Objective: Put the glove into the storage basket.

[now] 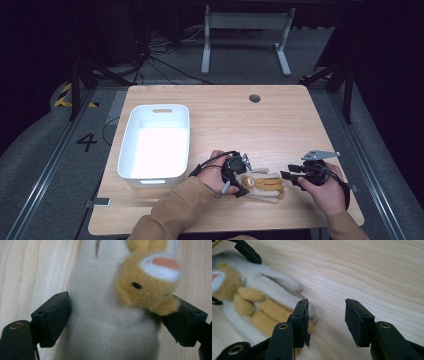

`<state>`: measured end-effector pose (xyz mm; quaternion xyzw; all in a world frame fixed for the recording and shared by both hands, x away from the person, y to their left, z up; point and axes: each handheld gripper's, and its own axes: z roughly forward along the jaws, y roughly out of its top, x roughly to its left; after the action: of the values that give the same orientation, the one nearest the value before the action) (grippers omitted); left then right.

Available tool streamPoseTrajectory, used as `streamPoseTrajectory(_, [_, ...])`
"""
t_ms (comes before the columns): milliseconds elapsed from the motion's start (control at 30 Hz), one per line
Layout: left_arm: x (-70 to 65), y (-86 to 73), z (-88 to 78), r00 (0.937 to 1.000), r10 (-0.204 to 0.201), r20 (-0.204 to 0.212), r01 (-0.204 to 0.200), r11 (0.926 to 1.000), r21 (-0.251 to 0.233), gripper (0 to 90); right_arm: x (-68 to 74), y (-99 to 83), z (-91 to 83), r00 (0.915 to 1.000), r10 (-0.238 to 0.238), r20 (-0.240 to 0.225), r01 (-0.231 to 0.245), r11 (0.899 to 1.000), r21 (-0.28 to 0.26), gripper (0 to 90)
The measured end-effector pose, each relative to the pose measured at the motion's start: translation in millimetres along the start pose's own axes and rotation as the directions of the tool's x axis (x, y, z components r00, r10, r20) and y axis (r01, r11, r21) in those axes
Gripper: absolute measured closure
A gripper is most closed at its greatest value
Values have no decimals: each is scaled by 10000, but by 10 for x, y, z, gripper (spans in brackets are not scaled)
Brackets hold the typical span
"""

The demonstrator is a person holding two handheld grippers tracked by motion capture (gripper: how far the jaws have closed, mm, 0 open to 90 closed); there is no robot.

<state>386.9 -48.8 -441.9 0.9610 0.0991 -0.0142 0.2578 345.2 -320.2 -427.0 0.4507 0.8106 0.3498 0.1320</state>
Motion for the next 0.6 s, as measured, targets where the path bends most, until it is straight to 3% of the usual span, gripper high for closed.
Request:
streamPoseTrajectory(67, [-36, 15, 23, 9992, 386, -145, -384, 9992, 111, 140, 6, 3, -1, 10000, -19, -43, 19, 10000, -12, 548])
streamPoseTrajectory(333, [-97, 23, 34, 9976, 689, -35, -689, 9975, 126, 147, 20, -1, 21, 9999, -61, -121, 62, 10000, 59, 544])
streamPoseTrajectory(600, [-69, 14, 112, 9990, 449, -49, -448, 9989, 117, 133, 12, 2, 2, 10000, -31, -87, 31, 10000, -11, 542])
